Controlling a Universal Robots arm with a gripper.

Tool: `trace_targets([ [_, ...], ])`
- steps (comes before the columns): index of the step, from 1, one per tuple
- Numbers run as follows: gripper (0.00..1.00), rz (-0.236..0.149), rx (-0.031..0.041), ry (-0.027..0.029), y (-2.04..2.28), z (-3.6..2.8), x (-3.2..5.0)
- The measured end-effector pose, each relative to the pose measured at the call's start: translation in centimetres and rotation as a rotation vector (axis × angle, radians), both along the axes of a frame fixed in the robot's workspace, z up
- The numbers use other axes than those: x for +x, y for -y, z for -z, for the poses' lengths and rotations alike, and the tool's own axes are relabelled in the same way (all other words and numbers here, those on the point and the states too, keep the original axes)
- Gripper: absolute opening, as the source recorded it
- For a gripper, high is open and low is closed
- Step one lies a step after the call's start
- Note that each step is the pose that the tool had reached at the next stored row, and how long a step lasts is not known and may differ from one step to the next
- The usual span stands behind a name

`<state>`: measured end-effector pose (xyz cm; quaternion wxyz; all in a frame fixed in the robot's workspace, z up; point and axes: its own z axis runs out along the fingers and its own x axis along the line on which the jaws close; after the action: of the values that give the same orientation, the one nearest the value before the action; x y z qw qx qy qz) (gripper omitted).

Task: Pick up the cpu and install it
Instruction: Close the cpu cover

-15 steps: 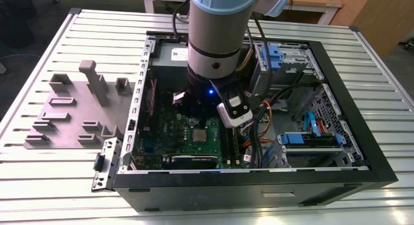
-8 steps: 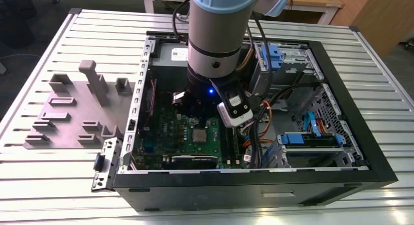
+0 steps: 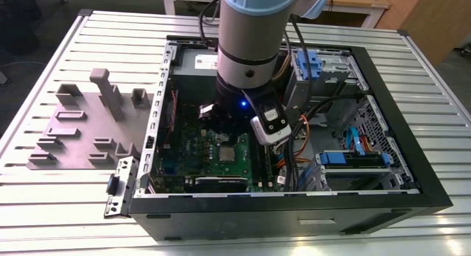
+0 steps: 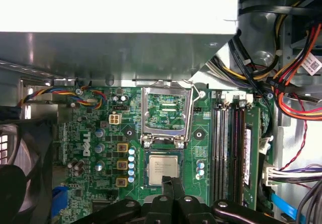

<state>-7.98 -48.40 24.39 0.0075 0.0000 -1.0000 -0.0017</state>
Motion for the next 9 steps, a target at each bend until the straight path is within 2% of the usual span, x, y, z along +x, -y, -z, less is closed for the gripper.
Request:
trace_targets([
  [3, 0.11, 0.0, 0.0, 0.0, -0.01, -0.21, 0.02],
  [9, 0.11, 0.0, 0.0001, 0.0001, 0.0, -1.58, 0.02],
])
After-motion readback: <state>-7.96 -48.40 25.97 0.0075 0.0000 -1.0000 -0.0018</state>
